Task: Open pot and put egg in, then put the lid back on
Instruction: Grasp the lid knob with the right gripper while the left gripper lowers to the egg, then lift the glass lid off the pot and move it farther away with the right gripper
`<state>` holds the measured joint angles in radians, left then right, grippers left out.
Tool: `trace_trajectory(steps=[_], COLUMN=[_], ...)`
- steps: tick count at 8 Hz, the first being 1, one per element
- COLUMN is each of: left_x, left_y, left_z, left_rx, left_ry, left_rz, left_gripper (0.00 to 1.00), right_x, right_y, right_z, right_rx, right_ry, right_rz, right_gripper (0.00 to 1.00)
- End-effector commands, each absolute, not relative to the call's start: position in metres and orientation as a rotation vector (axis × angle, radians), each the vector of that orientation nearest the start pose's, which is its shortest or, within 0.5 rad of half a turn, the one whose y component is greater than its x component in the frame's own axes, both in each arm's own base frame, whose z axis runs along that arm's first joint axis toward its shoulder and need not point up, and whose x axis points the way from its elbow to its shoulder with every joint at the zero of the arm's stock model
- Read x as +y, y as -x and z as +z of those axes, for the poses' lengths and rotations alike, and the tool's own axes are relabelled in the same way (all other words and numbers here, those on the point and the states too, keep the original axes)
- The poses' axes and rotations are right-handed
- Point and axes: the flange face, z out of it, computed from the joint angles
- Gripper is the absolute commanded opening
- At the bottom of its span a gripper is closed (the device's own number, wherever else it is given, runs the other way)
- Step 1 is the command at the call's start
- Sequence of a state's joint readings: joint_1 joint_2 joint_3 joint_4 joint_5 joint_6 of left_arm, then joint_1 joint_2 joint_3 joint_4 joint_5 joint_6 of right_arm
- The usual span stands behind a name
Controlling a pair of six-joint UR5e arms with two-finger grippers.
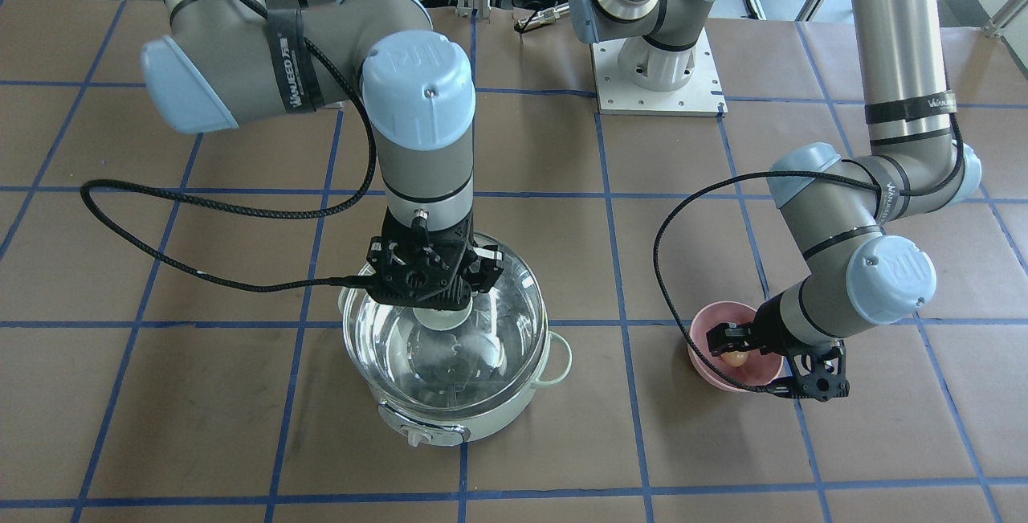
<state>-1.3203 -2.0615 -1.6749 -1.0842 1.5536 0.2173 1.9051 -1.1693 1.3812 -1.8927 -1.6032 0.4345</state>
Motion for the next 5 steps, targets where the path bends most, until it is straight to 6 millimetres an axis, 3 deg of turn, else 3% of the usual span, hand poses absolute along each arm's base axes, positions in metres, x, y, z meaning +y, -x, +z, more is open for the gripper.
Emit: trace_trajectory(steps=[1, 2, 3, 4, 5], left_x=[-0.628, -0.628, -0.628, -0.628, -0.628], left_y=[-0.021, -0.021, -0.021, -0.021, -0.021], left_z=[0.203, 0.202, 0.202, 0.202, 0.202], left_rx=[3.18, 3.179, 3.18, 3.18, 3.182], left_ry=[0.058, 0.065, 0.072, 0.075, 0.073], left_rz=[0.174, 0.177, 0.177, 0.177, 0.176], left_gripper=[0.79, 0.79, 0.79, 0.79, 0.71], right_x=[-0.566, -0.555, -0.537, -0.522, -0.516], right_y=[-0.245, -0.192, -0.155, -0.136, -0.127], right_z=[0.467, 0.5, 0.525, 0.539, 0.534], right_rx=[3.108, 3.099, 3.114, 3.124, 3.127], right_ry=[-0.218, -0.22, -0.177, -0.168, -0.168], right_rz=[-0.172, -0.164, -0.154, -0.129, -0.067], right_gripper=[0.37, 0.37, 0.34, 0.3, 0.26])
